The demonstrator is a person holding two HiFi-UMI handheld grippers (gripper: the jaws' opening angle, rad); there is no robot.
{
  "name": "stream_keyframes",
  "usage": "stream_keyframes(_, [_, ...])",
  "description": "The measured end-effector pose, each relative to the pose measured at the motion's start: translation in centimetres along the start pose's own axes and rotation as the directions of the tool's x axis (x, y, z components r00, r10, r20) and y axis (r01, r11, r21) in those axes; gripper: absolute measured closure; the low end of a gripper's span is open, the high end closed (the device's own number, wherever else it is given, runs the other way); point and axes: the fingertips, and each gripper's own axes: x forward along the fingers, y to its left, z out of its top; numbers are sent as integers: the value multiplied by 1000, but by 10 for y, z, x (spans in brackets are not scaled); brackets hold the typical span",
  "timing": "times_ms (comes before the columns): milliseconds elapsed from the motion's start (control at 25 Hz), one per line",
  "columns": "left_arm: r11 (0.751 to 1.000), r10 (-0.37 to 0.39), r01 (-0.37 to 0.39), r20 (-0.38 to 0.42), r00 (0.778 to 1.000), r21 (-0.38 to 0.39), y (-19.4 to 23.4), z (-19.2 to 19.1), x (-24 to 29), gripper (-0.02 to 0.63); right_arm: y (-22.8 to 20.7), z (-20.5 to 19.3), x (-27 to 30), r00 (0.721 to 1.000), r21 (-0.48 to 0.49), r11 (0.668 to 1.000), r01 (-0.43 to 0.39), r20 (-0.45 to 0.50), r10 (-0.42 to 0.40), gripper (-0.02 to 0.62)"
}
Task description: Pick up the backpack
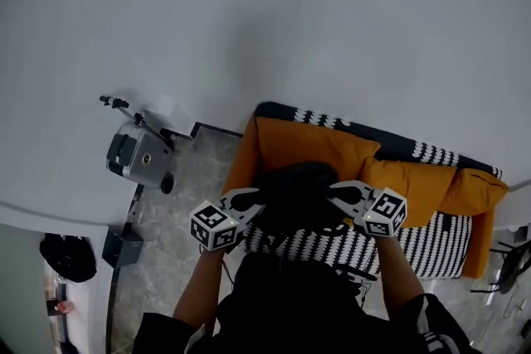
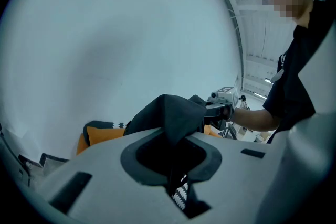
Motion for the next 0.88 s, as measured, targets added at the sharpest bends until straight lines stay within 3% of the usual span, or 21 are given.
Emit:
stream_keyframes(480, [997,-25,19,80,996,80,-24,90,-11,557,4,89,-34,995,-116,992,53,96,-42,568])
stream_keyframes(880, [984,-53,26,153,987,175,-44,160,-21,557,10,159,-61,974,-196,973,120,214,-77,568])
